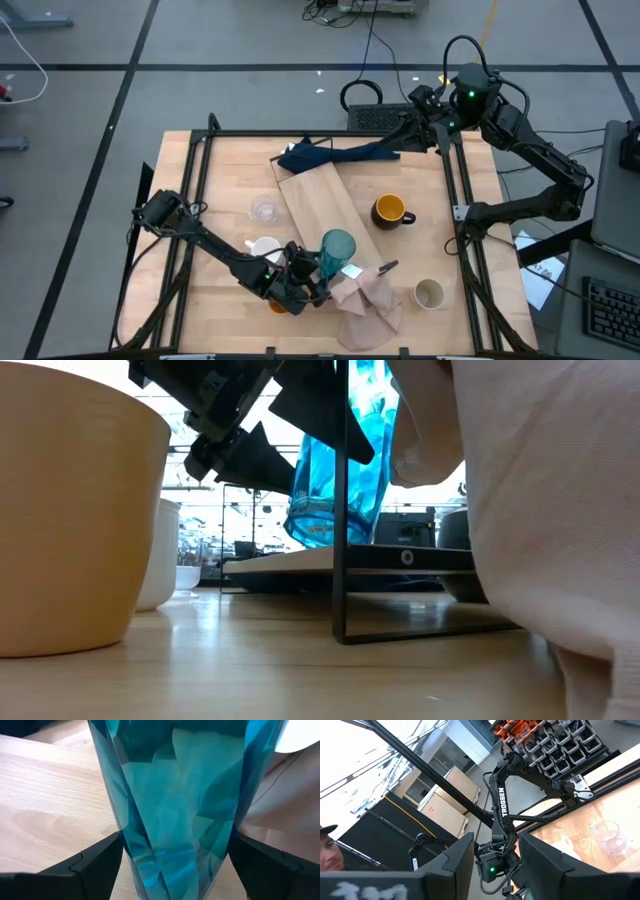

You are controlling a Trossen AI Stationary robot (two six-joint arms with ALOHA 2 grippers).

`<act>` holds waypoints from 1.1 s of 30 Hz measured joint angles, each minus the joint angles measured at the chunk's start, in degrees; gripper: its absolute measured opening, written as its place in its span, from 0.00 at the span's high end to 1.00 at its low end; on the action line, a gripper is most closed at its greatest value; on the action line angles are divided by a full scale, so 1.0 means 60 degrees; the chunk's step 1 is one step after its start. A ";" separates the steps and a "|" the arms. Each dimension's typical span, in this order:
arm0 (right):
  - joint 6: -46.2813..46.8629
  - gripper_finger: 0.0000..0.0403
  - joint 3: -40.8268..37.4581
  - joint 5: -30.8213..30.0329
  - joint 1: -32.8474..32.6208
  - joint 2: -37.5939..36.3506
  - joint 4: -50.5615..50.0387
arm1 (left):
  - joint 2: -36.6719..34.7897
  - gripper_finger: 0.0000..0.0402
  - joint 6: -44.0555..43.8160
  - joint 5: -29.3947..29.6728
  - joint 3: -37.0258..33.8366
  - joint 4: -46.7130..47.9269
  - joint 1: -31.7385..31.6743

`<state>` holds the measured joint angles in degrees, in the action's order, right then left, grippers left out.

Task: Stack small to large cups/mugs on shelf
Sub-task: Put the blue cup on the shelf

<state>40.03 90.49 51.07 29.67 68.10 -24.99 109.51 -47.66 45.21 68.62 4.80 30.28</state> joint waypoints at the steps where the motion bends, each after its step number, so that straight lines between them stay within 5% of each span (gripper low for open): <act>1: -0.0002 0.63 0.0001 0.0000 0.0000 0.0000 0.0018 | 0.0000 0.14 0.0001 -0.0003 0.0000 0.0000 0.0000; 33: -0.0004 0.63 -0.0002 -0.0011 0.0000 0.0004 0.0050 | -0.0004 0.03 0.0179 -0.0581 -0.0011 -0.0042 -0.0036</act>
<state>40.01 90.48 51.00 29.67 68.12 -24.69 109.49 -46.59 41.72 68.55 4.54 30.06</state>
